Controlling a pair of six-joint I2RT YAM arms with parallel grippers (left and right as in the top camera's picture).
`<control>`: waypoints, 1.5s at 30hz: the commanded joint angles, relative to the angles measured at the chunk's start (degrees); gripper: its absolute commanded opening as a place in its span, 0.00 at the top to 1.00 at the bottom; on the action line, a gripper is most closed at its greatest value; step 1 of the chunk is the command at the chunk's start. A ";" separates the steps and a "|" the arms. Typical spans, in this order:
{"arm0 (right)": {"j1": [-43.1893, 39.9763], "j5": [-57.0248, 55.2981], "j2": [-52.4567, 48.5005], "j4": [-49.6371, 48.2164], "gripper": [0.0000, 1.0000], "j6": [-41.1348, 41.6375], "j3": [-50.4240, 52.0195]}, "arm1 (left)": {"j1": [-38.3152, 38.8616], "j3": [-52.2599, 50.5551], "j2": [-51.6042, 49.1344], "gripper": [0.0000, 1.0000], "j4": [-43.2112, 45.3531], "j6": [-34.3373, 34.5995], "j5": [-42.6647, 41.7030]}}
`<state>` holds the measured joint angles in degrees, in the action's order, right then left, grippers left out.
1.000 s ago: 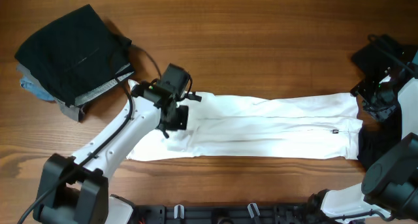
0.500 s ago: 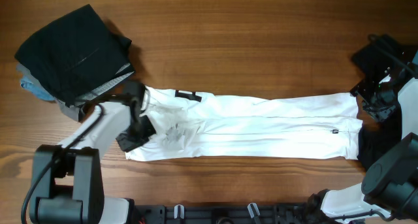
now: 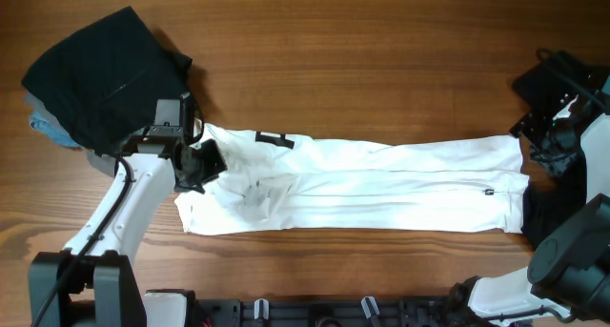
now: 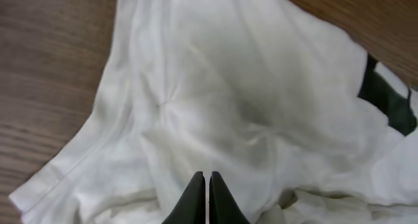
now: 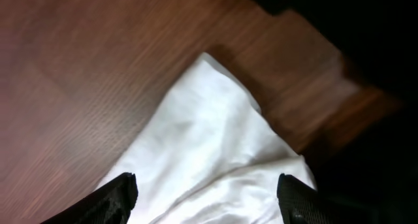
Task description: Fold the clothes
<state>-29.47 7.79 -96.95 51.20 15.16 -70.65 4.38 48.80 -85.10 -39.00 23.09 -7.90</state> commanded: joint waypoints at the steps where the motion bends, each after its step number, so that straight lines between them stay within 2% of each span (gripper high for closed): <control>1: -0.17 9.33 -0.13 -1.22 0.26 -7.89 -0.92 | 1.66 -3.82 -2.10 0.96 4.98 -2.36 -1.05; 6: -0.17 11.78 -0.13 -1.64 0.25 -9.11 -0.92 | 1.70 -7.10 -5.88 0.96 8.46 -1.64 -1.27; 9: -0.17 11.78 -0.13 -1.51 0.25 -9.07 -0.92 | 0.55 -7.56 -7.98 0.96 7.89 3.45 0.72; 11: -0.17 11.76 -0.13 -1.16 0.25 -8.98 -0.92 | -1.81 -7.69 -10.08 0.96 6.73 8.09 3.96; 15: -0.17 11.67 -0.13 -0.57 0.24 -8.96 -0.92 | -8.46 -7.72 -12.96 0.96 4.20 10.40 7.21; 20: -0.17 9.22 -0.46 -0.04 0.19 -8.98 -0.76 | -18.18 -7.69 -12.79 0.96 3.76 7.15 10.69; 24: -0.17 7.56 -0.74 -0.72 0.16 -8.96 1.42 | -23.52 -7.65 -12.04 0.96 5.88 7.15 11.19; 28: -0.17 7.23 -1.25 -1.64 0.13 -9.49 3.87 | -25.42 -7.52 -11.32 0.96 7.58 5.64 11.21; 33: 0.02 11.08 -2.27 0.81 0.14 -13.68 7.10 | -25.51 -6.93 -10.43 0.96 7.52 5.64 10.97; 35: 0.02 8.76 -2.29 0.90 0.14 -13.14 9.05 | -25.51 -6.88 -10.01 0.96 7.52 5.64 10.78; 38: -0.02 -0.92 -2.29 1.01 0.14 -8.98 11.50 | -25.51 -6.88 -9.70 0.96 7.30 5.60 9.29; 40: -0.02 -0.98 -2.29 0.59 0.14 -9.18 13.14 | -25.51 -6.88 -9.68 0.96 7.26 5.05 8.33; 41: -0.02 0.44 -2.29 -0.17 0.14 -9.22 14.27 | -25.51 -6.88 -9.68 0.94 7.37 3.96 7.15; 45: 0.00 11.08 -2.29 -5.77 0.15 -12.59 19.41 | -25.51 -6.88 -9.70 0.75 8.76 -1.95 0.20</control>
<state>-29.47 11.90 -98.39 47.72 4.62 -54.65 -19.55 44.58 -92.73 -30.57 27.35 -8.47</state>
